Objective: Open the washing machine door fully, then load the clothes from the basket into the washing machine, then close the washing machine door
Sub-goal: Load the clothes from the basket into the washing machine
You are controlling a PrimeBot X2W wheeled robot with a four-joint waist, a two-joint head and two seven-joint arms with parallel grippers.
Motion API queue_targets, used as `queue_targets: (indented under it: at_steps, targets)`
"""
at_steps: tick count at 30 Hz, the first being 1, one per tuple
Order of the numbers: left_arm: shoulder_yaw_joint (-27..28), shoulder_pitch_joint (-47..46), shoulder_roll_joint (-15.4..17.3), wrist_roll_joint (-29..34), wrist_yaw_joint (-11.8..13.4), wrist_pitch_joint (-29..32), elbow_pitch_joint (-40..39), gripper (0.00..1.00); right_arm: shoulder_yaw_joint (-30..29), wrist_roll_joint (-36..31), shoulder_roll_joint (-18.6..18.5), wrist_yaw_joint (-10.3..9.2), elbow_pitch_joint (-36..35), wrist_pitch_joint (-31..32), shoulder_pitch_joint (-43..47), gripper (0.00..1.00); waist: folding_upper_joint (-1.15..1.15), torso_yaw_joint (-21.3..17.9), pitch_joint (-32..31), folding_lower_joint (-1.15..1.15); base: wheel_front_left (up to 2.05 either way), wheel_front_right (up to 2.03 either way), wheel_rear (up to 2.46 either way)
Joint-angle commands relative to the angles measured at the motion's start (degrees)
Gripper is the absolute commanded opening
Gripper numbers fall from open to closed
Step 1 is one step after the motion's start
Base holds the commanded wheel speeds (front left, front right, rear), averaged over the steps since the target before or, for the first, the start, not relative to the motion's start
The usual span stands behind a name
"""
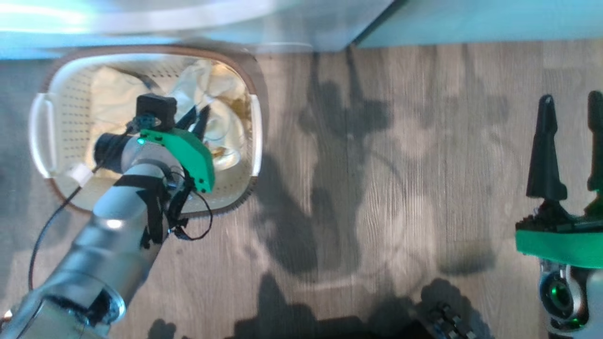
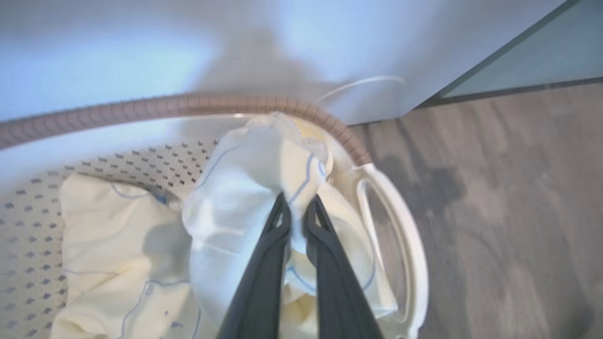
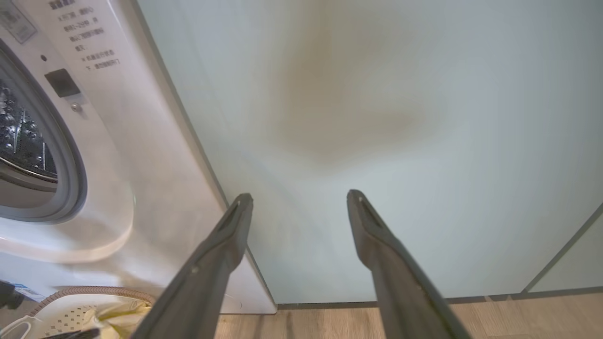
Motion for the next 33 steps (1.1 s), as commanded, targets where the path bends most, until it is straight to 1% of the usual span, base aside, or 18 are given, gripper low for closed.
queue_targets:
  at_steps: [1,5,6,13,21,26,33]
  targets:
    - [2.77,2.93,2.21,1.76,0.96,-0.71,-3.56,0.00,0.48,-0.75,-0.88,-0.16,-1.25,-0.37,1.87,1.00,0.00,1.97,-3.13,0.00,0.00,0.00,0.00]
    - [7.14,7.54,2.13,5.77,2.57,-0.72,-11.51,0.00,0.07,-2.02,-0.88,-0.16,-0.62,-0.37,2.64,1.00,0.00,3.31,-6.78,0.00,0.00,0.00,0.00]
    - [7.14,7.54,2.13,5.77,2.57,-0.72,-11.51,0.00,0.07,-2.02,-0.88,-0.16,-0.62,-0.37,2.64,1.00,0.00,3.31,-6.78,0.00,0.00,0.00,0.00]
    - [14.06,15.68,1.51,11.76,3.64,-0.72,-22.36,0.00,-0.08,-3.49,-0.88,-0.16,1.16,-0.37,4.58,1.00,0.00,5.63,-14.23,0.00,0.00,0.00,0.00]
    - [21.65,26.00,1.17,16.11,4.80,-0.73,-33.67,0.00,0.27,-4.41,-0.88,-0.16,4.11,-0.37,7.90,1.00,0.00,8.69,-22.99,0.00,0.00,0.00,0.00]
    - [24.84,31.71,1.18,17.47,6.07,-0.73,-39.67,0.00,0.11,-4.54,-0.88,-0.16,5.59,-0.37,10.32,1.00,0.00,10.12,-27.44,0.00,0.00,0.00,0.00]
    - [27.19,40.17,2.10,19.13,7.86,-0.73,-46.97,0.00,0.61,-4.01,-0.88,-0.16,7.47,-0.37,14.11,1.00,0.00,10.47,-33.72,0.00,0.00,0.00,0.00]
